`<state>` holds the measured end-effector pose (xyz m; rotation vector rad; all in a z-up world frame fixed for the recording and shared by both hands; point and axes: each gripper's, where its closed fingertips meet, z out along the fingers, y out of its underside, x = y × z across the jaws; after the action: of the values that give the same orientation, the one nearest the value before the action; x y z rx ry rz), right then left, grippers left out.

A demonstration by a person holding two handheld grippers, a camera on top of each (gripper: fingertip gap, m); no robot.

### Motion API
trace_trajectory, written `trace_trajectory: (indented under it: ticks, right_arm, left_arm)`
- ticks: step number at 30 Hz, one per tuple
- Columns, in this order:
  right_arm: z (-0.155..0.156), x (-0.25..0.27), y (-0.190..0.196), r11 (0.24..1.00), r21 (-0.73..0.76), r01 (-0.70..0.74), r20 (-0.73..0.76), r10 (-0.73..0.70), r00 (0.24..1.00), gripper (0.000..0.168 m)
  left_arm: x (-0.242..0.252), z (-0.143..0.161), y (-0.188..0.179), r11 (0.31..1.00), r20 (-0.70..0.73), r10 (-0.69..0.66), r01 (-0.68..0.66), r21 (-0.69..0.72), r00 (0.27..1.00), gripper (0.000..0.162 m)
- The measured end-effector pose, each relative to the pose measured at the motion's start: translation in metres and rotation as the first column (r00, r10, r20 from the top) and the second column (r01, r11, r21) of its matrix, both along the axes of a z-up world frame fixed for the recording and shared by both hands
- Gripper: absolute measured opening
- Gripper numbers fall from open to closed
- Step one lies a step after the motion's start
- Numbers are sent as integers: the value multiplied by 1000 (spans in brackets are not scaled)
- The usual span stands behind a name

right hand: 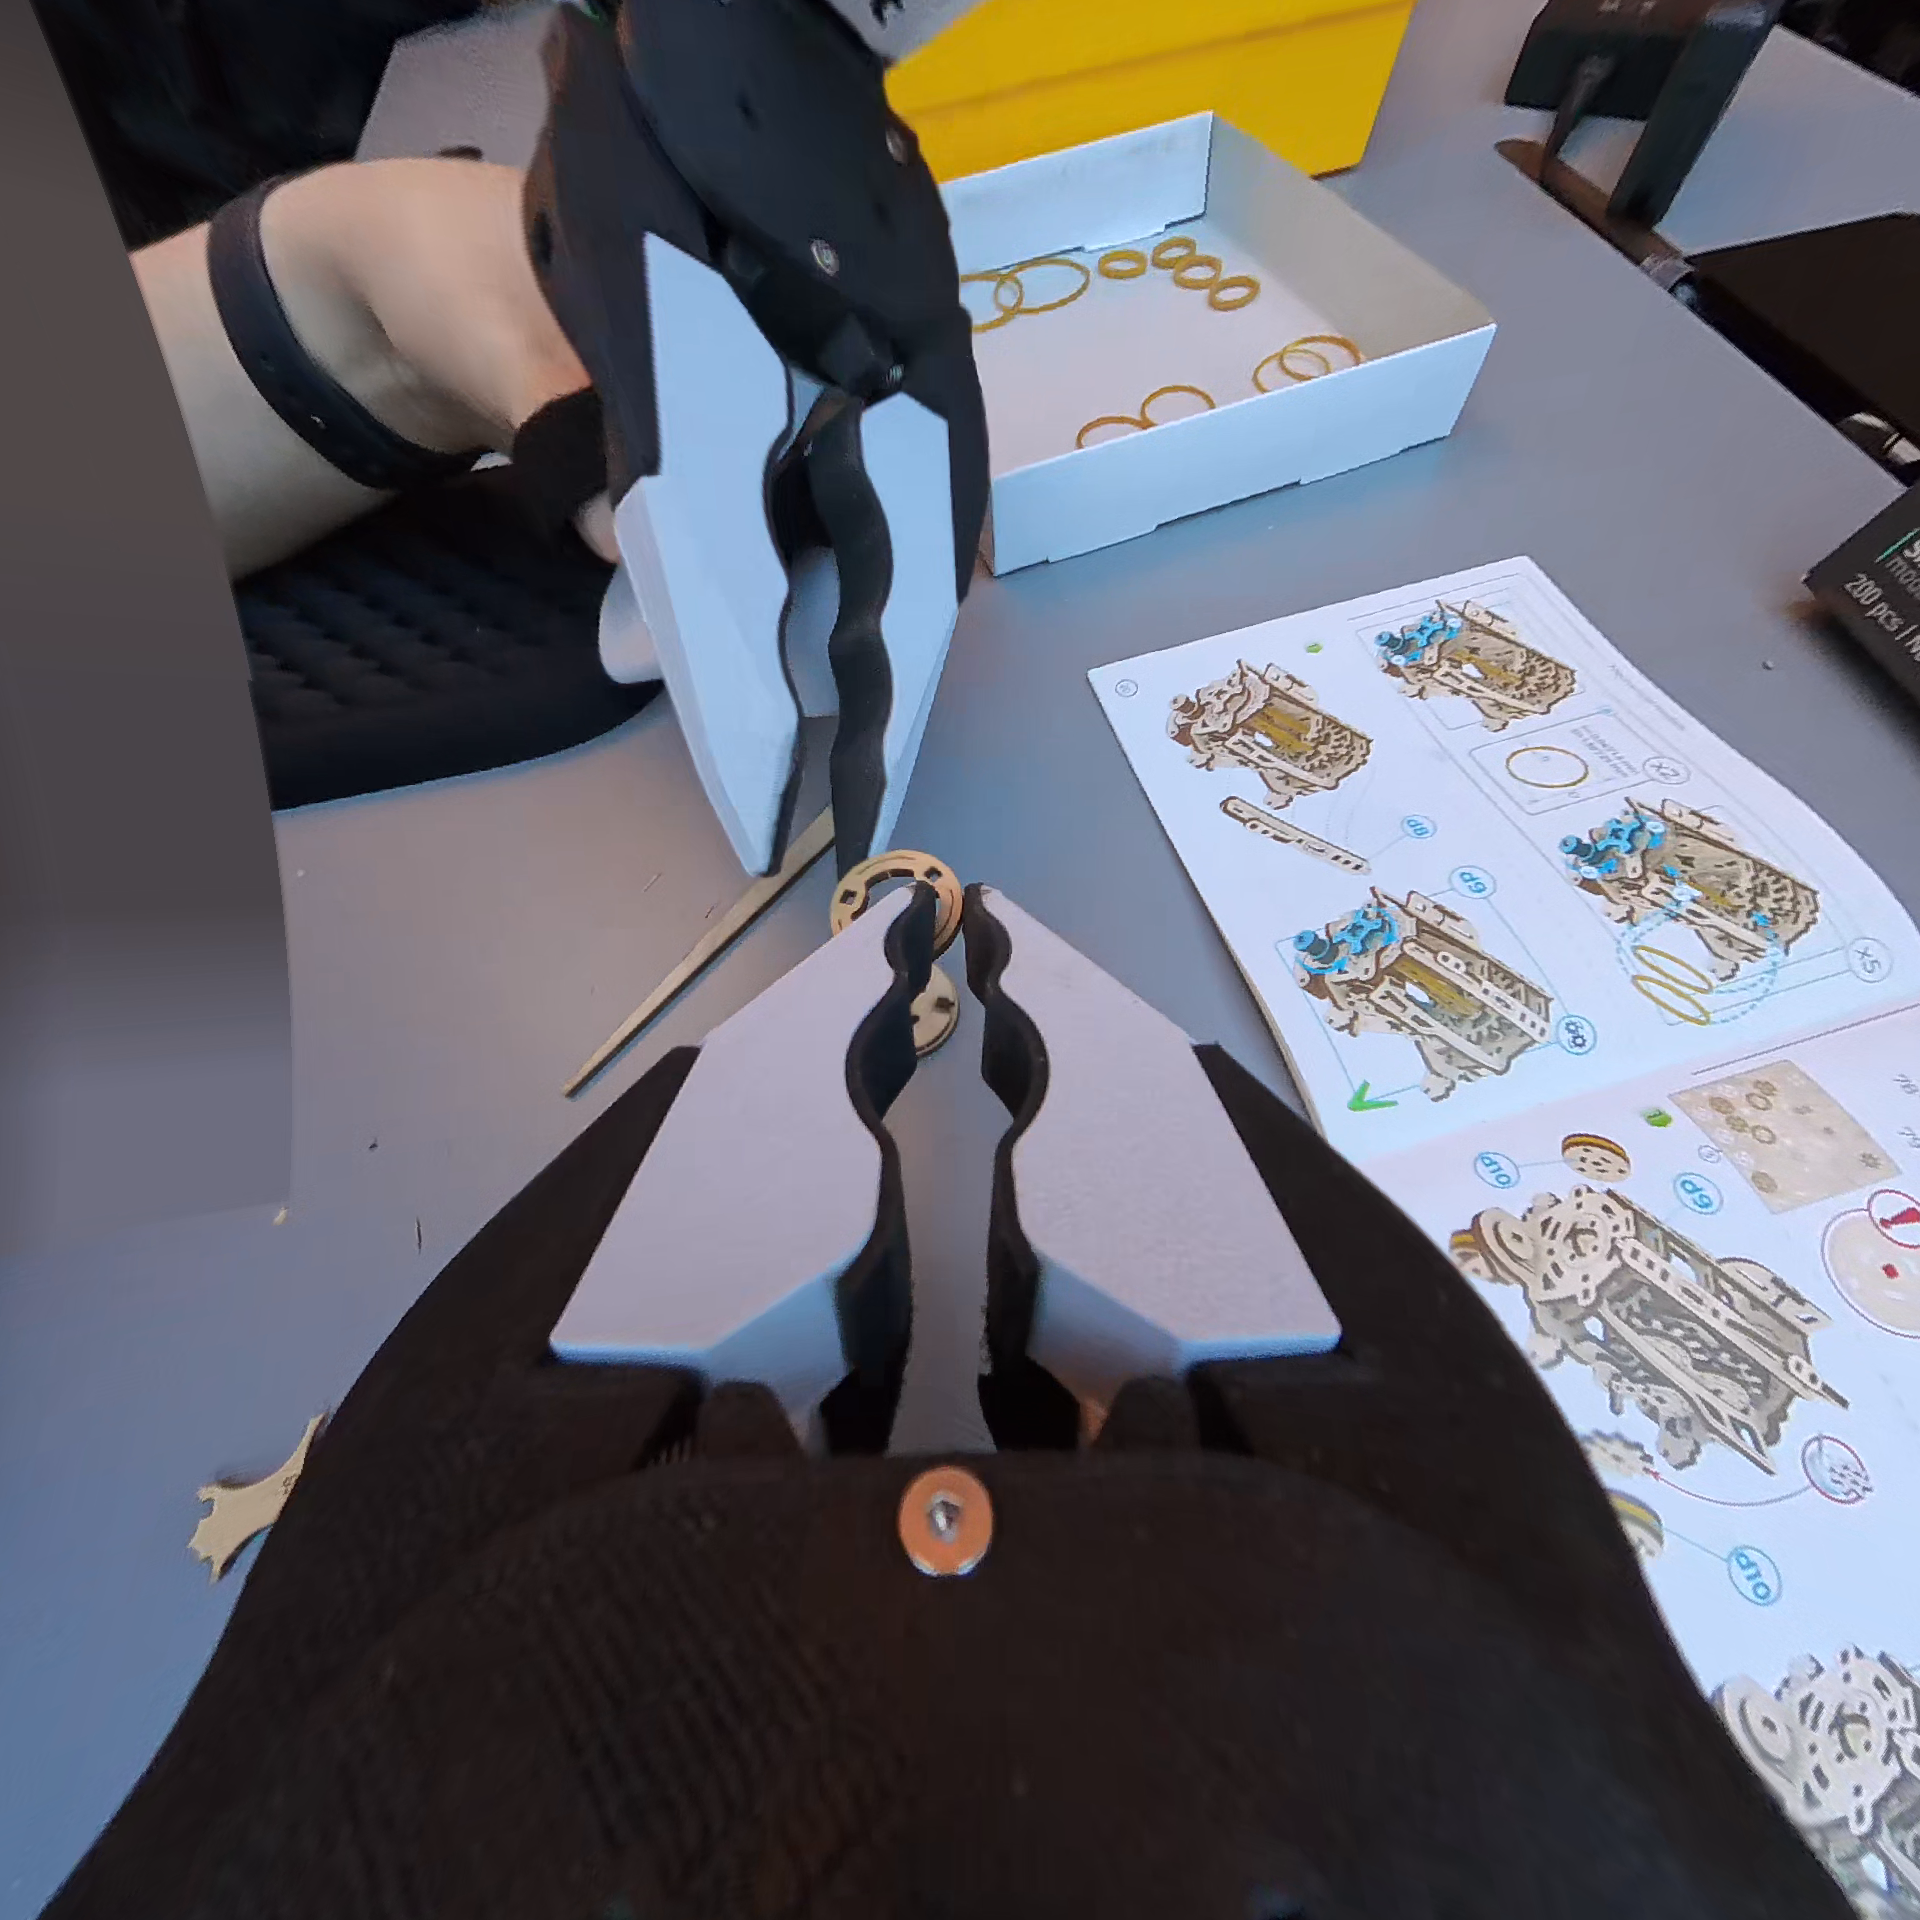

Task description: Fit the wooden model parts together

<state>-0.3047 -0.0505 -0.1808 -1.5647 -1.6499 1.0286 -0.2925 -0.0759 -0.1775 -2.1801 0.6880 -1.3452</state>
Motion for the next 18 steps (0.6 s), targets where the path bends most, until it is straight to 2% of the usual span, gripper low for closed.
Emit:
trace_trajectory:
  ticks: [3, 7, 11, 15, 18]
  right_arm:
    - [8, -1, 2, 999, 44, 13, -48, -11, 999, 4]
    - [18, 2, 2, 998, 64, -2, -107, 9, 994, 3]
    - [16, 1, -1, 1000, 25, -18, -104, 21, 994, 3]
    - [14, -1, -5, 999, 22, -29, -108, 31, 994, 3]
    - [8, 2, -5, 997, 50, -60, -88, 64, 994, 9]
  left_arm:
    - [-2, 4, 6, 996, 93, 45, -38, -80, 995, 6]
    - [1, 10, 8, 992, 169, 65, -46, -117, 983, 6]
    - [0, 5, 10, 990, 153, 79, -59, -131, 985, 12]
    - [3, 6, 13, 989, 170, 98, -77, -130, 981, 0]
    - [1, 1, 14, 981, 162, 120, -92, -171, 979, 0]
